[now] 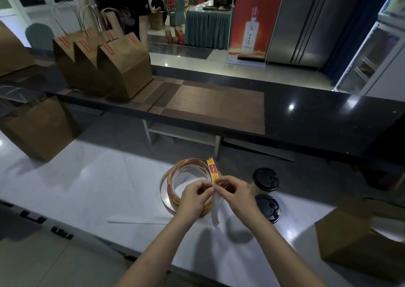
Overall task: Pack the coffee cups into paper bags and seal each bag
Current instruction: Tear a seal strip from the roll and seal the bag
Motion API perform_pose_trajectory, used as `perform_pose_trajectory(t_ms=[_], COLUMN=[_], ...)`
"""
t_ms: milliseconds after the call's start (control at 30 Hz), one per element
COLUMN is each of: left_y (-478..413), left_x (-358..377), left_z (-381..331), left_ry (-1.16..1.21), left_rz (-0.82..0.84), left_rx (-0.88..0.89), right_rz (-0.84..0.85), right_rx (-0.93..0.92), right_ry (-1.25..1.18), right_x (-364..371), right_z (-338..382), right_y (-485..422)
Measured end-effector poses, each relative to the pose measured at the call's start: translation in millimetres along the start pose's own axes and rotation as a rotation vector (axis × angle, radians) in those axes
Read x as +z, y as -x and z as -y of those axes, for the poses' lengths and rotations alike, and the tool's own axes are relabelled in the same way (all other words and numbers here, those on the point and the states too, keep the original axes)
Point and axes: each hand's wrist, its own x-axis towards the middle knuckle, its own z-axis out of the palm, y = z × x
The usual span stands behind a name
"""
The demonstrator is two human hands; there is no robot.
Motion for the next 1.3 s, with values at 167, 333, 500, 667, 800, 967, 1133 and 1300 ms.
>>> perform_pose_trajectory(t_ms=[167,333,500,667,800,967,1133,1300], left_y=[-0.7,-0.6,-0.1,-0.2,1.4,4.3,6.9,6.2], left_x=[1.0,0.1,-1.9,0.5,1.5,1.8,0.2,1.7], left_z=[3.5,5.8,7.9,9.8,7.4,4.4,0.0,-0.5], left_ry=[-0.078,-0.081,-0.071,-0.051,-0.054,-0.157,-0.241,-0.269], left_rz=[0.02,0.037,0.04,0.045,0.045,0.063,0.04,0.039], left_rx=[0.06,0.084,0.1,0.088,0.074,0.095,0.091,0.075], right_rz=[-0.007,-0.025,-0.033,-0.062,-0.063,-0.165,-0.258,-0.321], right_rx=[-0.082,-0.155,-0.151,-0.125,-0.082,-0.041,-0.114,-0.187], right_ry=[0.149,0.273,0.277,0.229,0.189,0.162,0.25,0.325], right_x=[-3.8,-5.0,-5.1,-3.6,-5.2,-14.2,-30.4,-49.2], right_z=[-7.9,-11.2,-8.5,-7.8,-7.3,-0.6,10.6,29.3], right_y=[0.1,0.5,2.0,3.8,5.4,4.8,1.1,-2.2])
